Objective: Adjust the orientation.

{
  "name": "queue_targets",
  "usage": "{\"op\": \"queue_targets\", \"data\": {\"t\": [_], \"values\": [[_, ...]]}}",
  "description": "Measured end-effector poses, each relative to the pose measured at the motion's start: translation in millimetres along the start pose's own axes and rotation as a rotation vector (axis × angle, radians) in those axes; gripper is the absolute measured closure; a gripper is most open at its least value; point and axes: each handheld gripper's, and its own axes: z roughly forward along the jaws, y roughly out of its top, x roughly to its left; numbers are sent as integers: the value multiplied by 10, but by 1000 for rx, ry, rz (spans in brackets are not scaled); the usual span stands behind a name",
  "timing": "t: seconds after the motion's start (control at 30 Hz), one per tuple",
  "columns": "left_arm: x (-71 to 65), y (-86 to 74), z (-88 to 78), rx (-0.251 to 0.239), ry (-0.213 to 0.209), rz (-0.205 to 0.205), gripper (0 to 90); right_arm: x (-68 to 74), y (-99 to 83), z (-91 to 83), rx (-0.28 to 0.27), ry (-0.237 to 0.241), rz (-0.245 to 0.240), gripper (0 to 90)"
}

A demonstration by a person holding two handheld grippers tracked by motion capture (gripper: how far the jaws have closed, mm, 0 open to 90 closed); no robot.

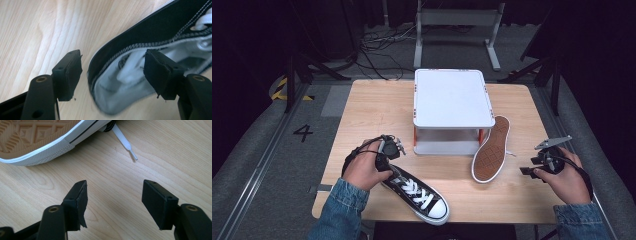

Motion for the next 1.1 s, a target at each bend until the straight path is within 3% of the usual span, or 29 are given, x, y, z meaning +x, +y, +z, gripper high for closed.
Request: {"op": "queue_targets", "data": {"t": [0.07, 0.17, 0.23, 0.37, 0.47, 0.53, 0.63, 0.67, 0.7, 0.73, 0.8, 0.9, 1.03, 1.1], "values": [[-9, 42, 4, -38, -18, 33, 410, 9, 5, 7, 0, 2, -5, 381], [-36, 82, -4, -72, -60, 41, 596, 22, 7, 2, -3, 10, -8, 381], [-46, 106, 37, -55, -72, 43, 659, 24, 6, -4, -10, 9, -11, 381], [-49, 105, 42, -52, -87, 8, 899, 20, 7, -11, -13, 12, -12, 381], [18, 23, -19, -68, -89, -115, 900, 15, 12, -2, -14, 13, -16, 381], [59, -39, -41, -89, -92, -146, 900, 12, 19, 10, -11, 14, -13, 381], [48, -77, -92, -107, -59, -95, 878, 15, 44, 30, -9, 18, -23, 381], [39, -76, -108, -106, -32, -60, 764, 20, 52, 35, -10, 20, -25, 381], [33, -74, -113, -94, -5, -39, 595, 24, 68, 41, -8, 21, -32, 381], [16, -74, -119, -73, 40, -32, 517, 27, 76, 48, -10, 23, -35, 381], [22, -65, -73, -55, 52, 4, 387, 42, 98, 63, -9, 27, -43, 381], [21, -56, 44, -6, 21, 19, 372, 64, 110, 74, -11, 33, -51, 380], [66, -76, 39, -1, -35, 38, 401, 69, 84, 66, -10, 40, -52, 377], [67, -92, 60, 29, -27, 67, 407, 55, 60, 61, -6, 37, -48, 377]]}}
